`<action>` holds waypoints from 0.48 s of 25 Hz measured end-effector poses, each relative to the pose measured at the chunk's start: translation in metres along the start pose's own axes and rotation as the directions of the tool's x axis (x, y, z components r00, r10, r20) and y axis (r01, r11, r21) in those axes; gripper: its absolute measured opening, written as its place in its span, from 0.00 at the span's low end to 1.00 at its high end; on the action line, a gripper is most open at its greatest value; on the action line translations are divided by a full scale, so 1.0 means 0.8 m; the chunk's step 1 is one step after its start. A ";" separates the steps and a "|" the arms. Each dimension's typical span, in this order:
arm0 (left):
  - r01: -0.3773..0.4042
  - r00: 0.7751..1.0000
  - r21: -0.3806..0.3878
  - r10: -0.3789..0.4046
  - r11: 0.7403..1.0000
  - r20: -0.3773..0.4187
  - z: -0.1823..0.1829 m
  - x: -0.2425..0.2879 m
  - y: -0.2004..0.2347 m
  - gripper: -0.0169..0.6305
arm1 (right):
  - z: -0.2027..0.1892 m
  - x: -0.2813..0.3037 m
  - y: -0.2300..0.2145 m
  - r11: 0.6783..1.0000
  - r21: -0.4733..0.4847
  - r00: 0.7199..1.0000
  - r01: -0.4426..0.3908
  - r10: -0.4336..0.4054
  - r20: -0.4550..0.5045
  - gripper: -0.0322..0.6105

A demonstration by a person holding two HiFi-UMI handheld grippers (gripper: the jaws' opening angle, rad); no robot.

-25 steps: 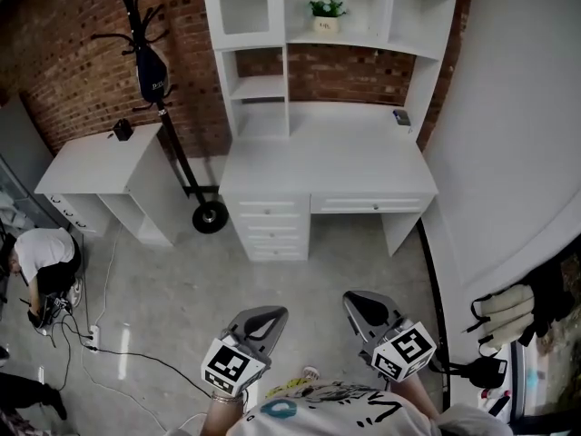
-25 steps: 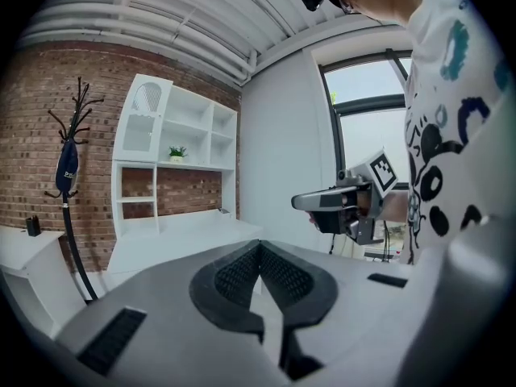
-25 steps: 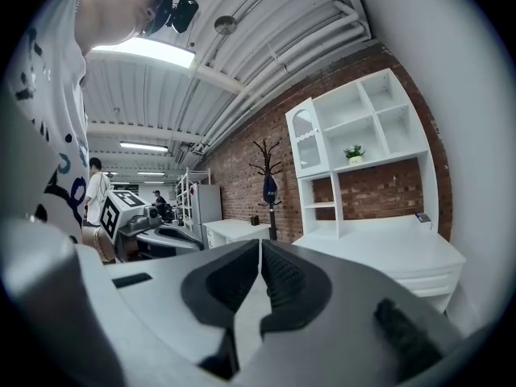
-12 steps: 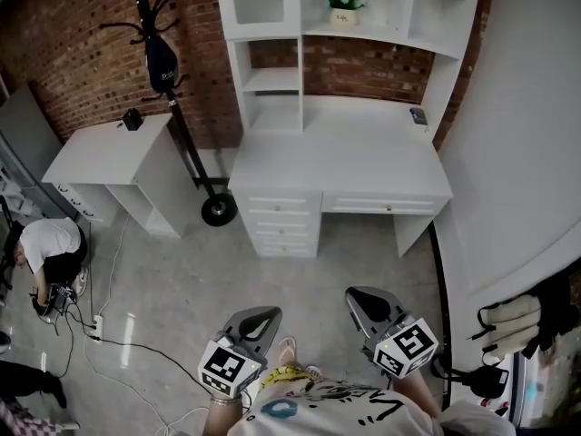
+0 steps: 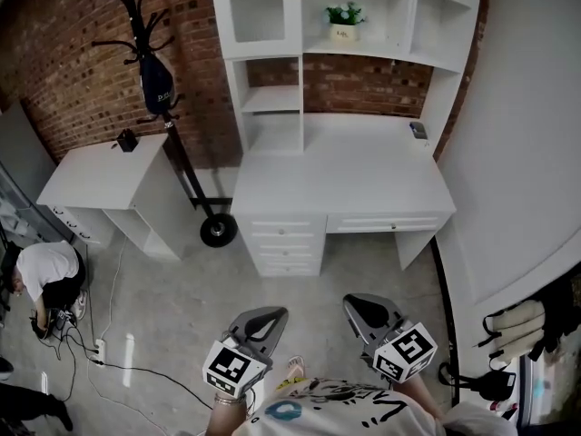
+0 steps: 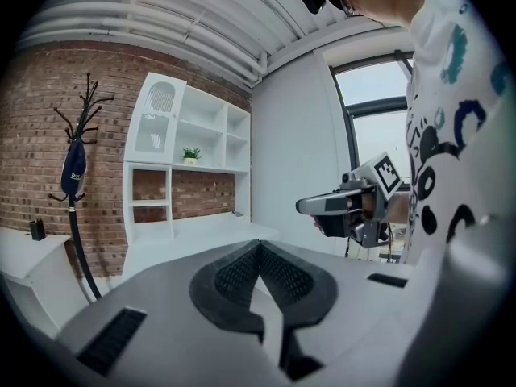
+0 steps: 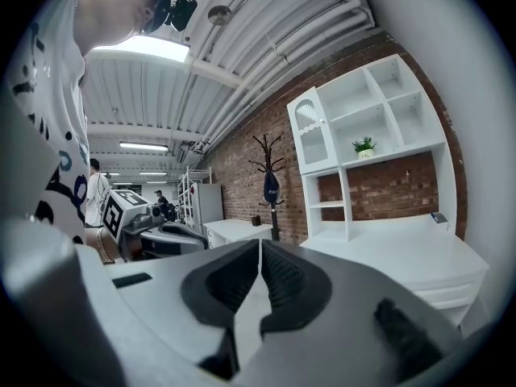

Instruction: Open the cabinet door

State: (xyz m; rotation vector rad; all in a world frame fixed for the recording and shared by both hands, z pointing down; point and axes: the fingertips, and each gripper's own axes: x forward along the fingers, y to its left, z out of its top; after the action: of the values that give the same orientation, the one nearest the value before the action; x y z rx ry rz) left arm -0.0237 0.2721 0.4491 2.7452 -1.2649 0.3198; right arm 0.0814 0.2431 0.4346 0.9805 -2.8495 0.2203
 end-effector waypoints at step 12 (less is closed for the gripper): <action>0.063 0.998 0.002 -0.063 0.998 -0.007 -0.003 0.014 0.074 0.05 | 0.012 0.080 -0.005 0.999 0.014 0.999 0.031 -0.031 0.010 0.10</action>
State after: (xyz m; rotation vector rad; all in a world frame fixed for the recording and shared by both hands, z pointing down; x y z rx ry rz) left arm -0.0625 0.2258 0.4540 2.7768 -1.1750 0.3250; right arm 0.0331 0.1998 0.4361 1.0304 -2.8439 0.2332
